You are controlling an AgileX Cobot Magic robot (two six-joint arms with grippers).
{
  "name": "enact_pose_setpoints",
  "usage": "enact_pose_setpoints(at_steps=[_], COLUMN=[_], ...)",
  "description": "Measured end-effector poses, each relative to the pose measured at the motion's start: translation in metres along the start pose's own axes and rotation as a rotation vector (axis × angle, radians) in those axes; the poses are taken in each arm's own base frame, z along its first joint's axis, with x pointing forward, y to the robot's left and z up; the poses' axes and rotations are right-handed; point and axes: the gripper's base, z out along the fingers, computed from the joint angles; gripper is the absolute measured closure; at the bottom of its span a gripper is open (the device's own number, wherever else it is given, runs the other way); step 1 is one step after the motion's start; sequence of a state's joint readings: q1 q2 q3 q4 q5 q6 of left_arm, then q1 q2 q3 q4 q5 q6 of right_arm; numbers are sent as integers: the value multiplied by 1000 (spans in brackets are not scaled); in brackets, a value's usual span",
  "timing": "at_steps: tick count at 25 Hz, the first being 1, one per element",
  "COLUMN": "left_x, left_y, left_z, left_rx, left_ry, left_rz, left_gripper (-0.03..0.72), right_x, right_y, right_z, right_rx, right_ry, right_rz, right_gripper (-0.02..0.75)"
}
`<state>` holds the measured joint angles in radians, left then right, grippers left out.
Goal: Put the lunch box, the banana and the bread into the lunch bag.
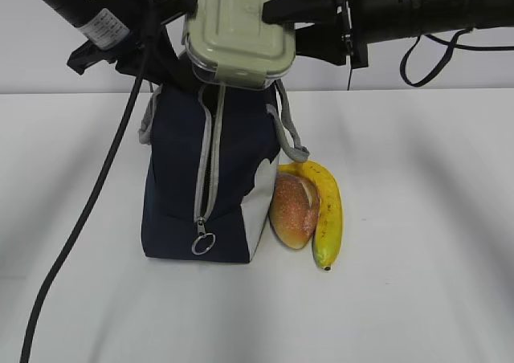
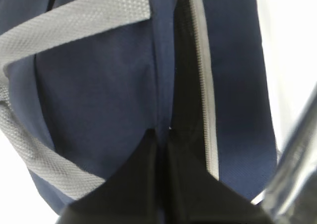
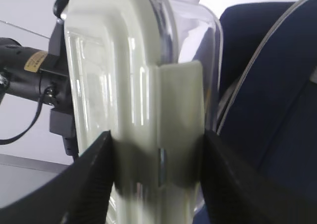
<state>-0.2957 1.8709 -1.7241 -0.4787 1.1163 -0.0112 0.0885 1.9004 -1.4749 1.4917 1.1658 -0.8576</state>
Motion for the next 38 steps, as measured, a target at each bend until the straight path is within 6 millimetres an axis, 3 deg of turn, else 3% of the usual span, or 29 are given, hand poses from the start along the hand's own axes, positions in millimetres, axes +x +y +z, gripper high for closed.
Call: enact_pose_setpoints(at_steps=[7,16,29,38], left_x=[0,-1,-1,-1], left_y=[0,-1,-1,-1], left_z=[0,0,0,0], left_rx=[0,7,10,10], left_ry=[-1,-6,-7,-7], left_rz=[0,-3,-5,-4], left_gripper=[686,686,686,686], right_x=[14,22,25,38], right_y=[-23,-45,-56,-59], right_z=[17,14,16,40], right_rx=[38,258,321,312], right_ry=[93,182,193,246], right_rz=[24,-13,39,55], right_gripper=[346,346,346,346])
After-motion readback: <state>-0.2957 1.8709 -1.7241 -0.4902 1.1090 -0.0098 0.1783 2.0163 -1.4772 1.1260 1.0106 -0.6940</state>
